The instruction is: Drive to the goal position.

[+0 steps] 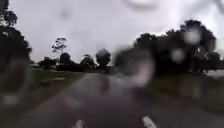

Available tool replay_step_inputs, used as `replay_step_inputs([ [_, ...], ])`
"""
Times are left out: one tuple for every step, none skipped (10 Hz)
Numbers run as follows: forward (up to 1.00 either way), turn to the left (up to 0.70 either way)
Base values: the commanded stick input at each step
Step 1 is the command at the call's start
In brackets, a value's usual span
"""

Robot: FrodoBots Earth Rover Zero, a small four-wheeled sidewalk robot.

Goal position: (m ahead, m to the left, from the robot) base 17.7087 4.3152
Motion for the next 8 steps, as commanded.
replay_step_inputs([
  [0.85,0.0],
  [0.85,0.0],
  [0.85,0.0],
  [0.85,0.0],
  [0.85,0.0],
  [0.85,0.0],
  [0.85,0.0],
  [0.85,0.0],
])
